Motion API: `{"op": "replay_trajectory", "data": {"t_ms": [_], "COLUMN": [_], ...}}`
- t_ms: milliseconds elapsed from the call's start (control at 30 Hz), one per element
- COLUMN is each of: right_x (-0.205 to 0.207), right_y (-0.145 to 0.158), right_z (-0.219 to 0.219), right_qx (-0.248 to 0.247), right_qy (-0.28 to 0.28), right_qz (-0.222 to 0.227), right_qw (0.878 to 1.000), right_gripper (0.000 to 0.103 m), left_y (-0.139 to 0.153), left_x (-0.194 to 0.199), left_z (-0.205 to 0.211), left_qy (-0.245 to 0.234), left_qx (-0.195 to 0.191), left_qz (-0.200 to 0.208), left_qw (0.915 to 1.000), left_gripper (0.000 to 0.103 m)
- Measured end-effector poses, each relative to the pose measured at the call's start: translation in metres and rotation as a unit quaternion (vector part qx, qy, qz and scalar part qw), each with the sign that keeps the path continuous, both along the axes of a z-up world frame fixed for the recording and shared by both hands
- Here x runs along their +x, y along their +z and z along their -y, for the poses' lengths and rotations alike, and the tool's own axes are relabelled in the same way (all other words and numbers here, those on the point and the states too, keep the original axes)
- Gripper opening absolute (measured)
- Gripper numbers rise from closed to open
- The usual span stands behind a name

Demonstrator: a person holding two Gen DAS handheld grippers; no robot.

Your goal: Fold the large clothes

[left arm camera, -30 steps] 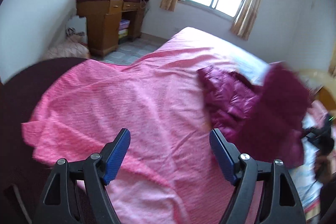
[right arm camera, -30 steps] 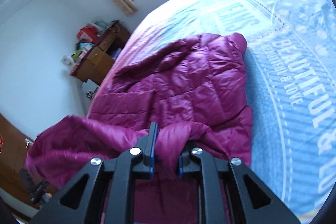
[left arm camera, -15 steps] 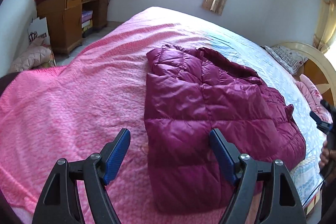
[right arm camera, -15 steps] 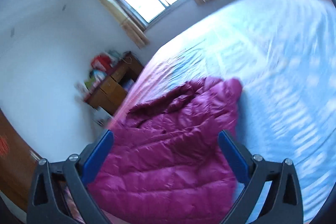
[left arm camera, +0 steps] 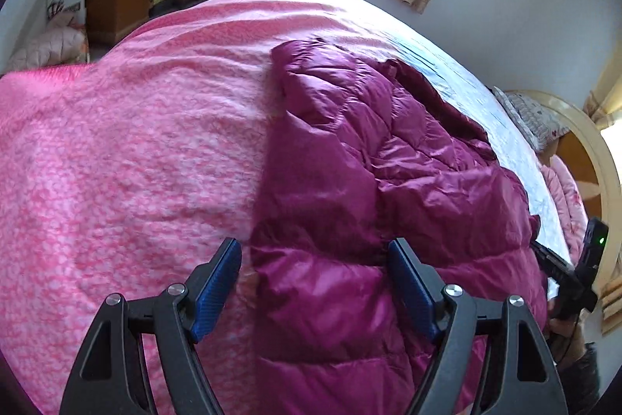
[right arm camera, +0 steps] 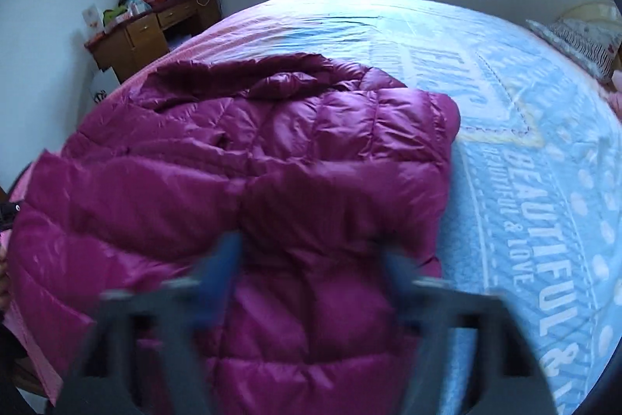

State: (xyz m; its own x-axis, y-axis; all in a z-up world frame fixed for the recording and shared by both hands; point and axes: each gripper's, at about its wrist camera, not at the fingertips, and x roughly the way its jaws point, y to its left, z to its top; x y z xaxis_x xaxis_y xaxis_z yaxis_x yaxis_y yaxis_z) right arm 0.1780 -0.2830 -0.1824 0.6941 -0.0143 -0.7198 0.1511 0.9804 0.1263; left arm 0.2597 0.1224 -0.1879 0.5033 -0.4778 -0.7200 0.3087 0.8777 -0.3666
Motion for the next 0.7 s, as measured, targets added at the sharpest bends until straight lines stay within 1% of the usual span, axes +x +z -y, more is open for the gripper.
{"op": "replay_trajectory", "data": {"t_ms": [33,67,100,133,167,233,267,333,433,533,567,633,700], "right_x": [-0.003,-0.006,-0.011,-0.018,-0.025,-0.044,-0.052,-0.069,-0.082,-0.082,-0.080,-0.068,-0.054], "right_y": [0.000,0.000,0.002,0.005,0.009,0.020,0.026,0.038,0.058,0.079,0.085,0.098,0.108], "right_z": [0.001,0.002,0.002,-0.001,-0.003,-0.012,-0.016,-0.024,-0.027,-0.024,-0.022,-0.020,-0.018], "right_qx": [0.013,0.021,0.020,0.014,0.002,-0.023,-0.033,-0.051,-0.057,-0.056,-0.055,-0.061,-0.076], "right_qy": [-0.001,-0.005,-0.012,-0.017,-0.023,-0.032,-0.034,-0.036,-0.042,-0.048,-0.047,-0.047,-0.049], "right_qz": [0.001,0.006,0.012,0.014,0.021,0.043,0.054,0.079,0.108,0.133,0.142,0.157,0.167], "right_qw": [1.000,1.000,1.000,1.000,1.000,0.998,0.997,0.995,0.992,0.988,0.987,0.985,0.982], "right_gripper": [0.026,0.021,0.019,0.018,0.018,0.017,0.017,0.016,0.015,0.015,0.015,0.015,0.015], "left_y": [0.001,0.002,0.005,0.008,0.011,0.017,0.022,0.031,0.053,0.075,0.081,0.096,0.110], "left_x": [-0.004,-0.007,-0.013,-0.022,-0.027,-0.041,-0.051,-0.060,-0.064,-0.059,-0.056,-0.045,-0.026], "left_z": [0.002,0.003,0.004,0.006,0.006,0.007,0.006,0.005,0.004,0.007,0.009,0.017,0.023], "left_qy": [0.002,0.002,-0.002,-0.012,-0.014,-0.015,-0.018,-0.023,-0.016,-0.007,-0.006,-0.002,0.010], "left_qx": [0.004,0.003,-0.003,-0.012,-0.010,0.003,0.003,-0.013,-0.020,-0.023,-0.021,-0.010,-0.001], "left_qz": [0.012,0.025,0.040,0.055,0.062,0.083,0.097,0.119,0.140,0.161,0.169,0.187,0.192], "left_qw": [0.9999,0.9997,0.9992,0.9983,0.9979,0.9964,0.9951,0.9925,0.9898,0.9867,0.9853,0.9823,0.9814], "left_gripper": [0.078,0.072,0.063,0.046,0.036,0.031,0.024,0.016,0.016,0.016,0.014,0.013,0.013]}}
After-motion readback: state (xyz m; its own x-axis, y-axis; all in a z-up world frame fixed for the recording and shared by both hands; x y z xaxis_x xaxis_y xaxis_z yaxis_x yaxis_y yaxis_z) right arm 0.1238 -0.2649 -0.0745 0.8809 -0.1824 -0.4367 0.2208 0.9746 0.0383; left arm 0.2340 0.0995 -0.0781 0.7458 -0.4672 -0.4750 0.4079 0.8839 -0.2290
